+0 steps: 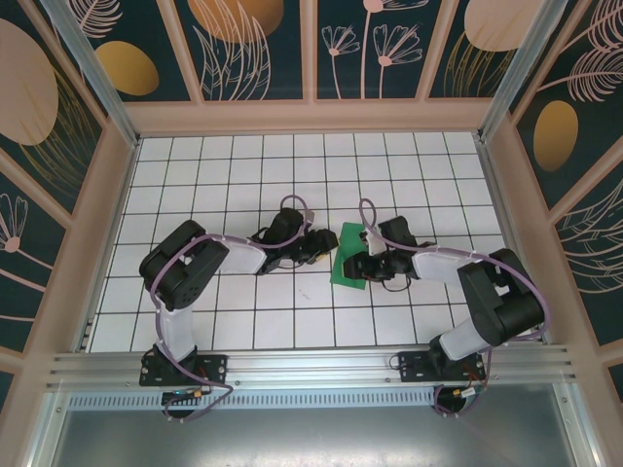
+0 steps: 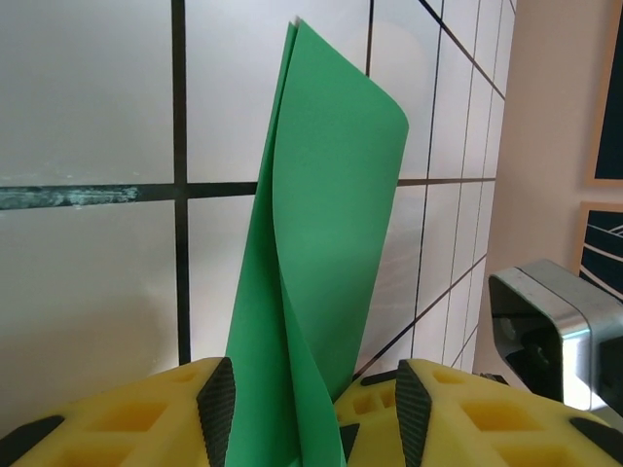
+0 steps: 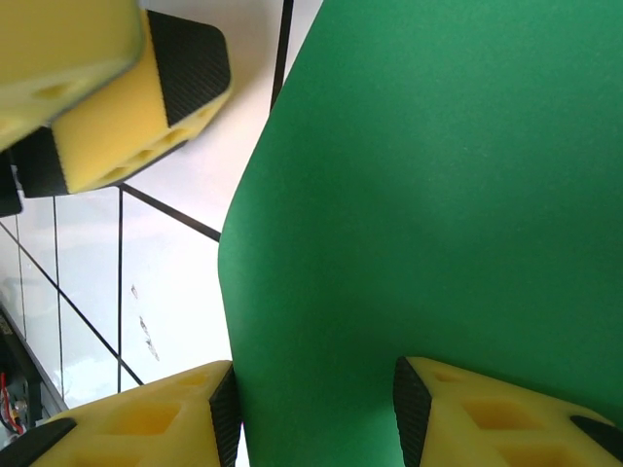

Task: Fold a paper plane with a square sheet of paper (pick it up from the middle)
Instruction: Fold the triangle a second time at the center of the table.

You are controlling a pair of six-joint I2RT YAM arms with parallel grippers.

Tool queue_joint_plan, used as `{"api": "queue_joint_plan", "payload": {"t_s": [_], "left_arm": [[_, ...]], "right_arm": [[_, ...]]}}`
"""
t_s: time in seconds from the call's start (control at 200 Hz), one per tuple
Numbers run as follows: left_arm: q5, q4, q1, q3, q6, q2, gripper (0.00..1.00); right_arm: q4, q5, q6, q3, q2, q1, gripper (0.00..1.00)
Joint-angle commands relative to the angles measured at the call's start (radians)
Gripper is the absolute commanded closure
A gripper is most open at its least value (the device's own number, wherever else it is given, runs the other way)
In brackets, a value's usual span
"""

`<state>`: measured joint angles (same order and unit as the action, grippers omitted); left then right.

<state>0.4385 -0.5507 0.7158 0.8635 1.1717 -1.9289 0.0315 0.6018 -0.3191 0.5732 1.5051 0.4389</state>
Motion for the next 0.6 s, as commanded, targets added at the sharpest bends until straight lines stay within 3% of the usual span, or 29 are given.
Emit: {"api": "queue_joint_plan", "payload": {"t_s": [0.0, 0.27, 0.595], "left_arm": [[0.018, -0.055, 0.009, 0.028, 0.037, -0.036, 0.49], [0.035, -0.094, 0.021, 0.045, 0.078, -0.086, 0.49], [0.057, -0.081, 0.032, 0.061, 0.076, -0.105, 0.56]], "right_arm": [[-0.030, 0.027, 0.019, -0.019, -0.021, -0.010, 0.52], [-0.027, 0.027, 0.021, -0.015, -0.011, -0.015, 0.51], [-0.031, 0.033, 0.023, -0.013, -0.009, -0.017, 0.51]]}}
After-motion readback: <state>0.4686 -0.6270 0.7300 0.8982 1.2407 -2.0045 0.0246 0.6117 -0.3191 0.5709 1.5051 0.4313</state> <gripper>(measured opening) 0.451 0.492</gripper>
